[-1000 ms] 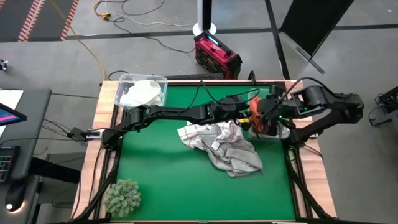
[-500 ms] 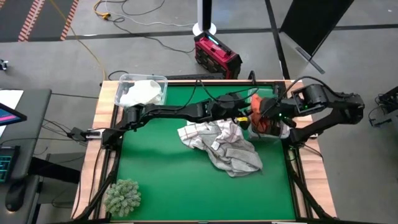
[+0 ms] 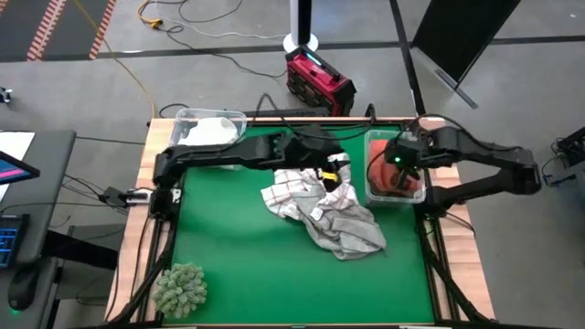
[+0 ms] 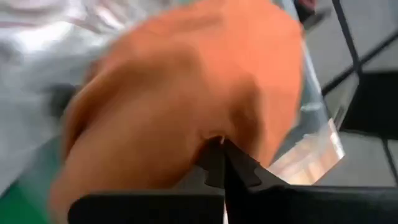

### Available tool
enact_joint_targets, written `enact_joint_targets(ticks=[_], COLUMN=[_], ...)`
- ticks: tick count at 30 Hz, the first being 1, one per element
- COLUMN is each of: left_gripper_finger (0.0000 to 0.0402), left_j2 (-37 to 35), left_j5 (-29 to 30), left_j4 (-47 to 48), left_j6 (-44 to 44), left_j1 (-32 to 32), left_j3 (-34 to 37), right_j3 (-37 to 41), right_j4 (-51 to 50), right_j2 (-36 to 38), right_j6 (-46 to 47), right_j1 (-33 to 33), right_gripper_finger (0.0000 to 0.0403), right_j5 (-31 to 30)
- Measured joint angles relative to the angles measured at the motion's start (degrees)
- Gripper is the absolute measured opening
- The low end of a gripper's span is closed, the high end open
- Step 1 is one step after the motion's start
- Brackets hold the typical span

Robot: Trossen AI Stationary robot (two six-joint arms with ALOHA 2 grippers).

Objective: Sort towels by color in basket
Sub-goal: Put the orange towel into the right transparent bin

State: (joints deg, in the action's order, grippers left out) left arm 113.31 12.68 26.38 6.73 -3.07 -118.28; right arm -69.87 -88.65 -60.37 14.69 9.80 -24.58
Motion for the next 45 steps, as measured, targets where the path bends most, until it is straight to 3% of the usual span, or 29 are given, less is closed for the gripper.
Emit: enact_joint_targets(ticks=[9,14,23,26,30,34,37,42,45], left_gripper_finger=[0.0153,0.0154,0.0153,0.0153,0.0153,0.0153,0.0153,0.0153,0.0153], left_j2=[-8.68,-15.14,-32.36,-36.88,-41.41,-43.51,-44.04,-43.92,-43.55], left_j5=[-0.01,0.29,4.01,5.75,6.96,7.16,7.14,7.23,8.23], left_j4=[0.75,-0.37,-3.62,-3.35,-3.00,-2.98,-2.96,-3.02,-4.15], left_j6=[-4.75,-4.19,-1.16,0.64,2.54,3.72,5.01,6.85,6.96], left_j1=[3.44,4.43,4.67,5.00,5.05,5.05,5.12,5.77,6.59], left_j3=[8.86,16.56,32.59,35.82,38.02,38.03,38.03,38.03,38.03], right_j3=[21.67,26.98,21.87,18.52,11.82,4.03,-0.85,-8.98,-10.21], right_j4=[20.07,27.80,21.38,18.34,9.05,-1.22,-1.25,-0.48,5.94], right_j2=[8.53,7.54,1.86,1.80,1.78,1.78,2.36,2.27,2.52], right_j6=[0.45,-2.75,-11.21,-14.41,-16.09,-16.25,-16.01,-16.46,-17.48], right_j1=[12.28,16.45,18.90,18.87,19.07,19.63,19.59,19.49,19.16], right_gripper_finger=[0.0020,0.0027,0.0067,0.0104,0.0181,0.0257,0.0292,0.0308,0.0304], right_j5=[0.70,6.94,14.52,17.43,16.11,13.14,12.67,10.71,11.69])
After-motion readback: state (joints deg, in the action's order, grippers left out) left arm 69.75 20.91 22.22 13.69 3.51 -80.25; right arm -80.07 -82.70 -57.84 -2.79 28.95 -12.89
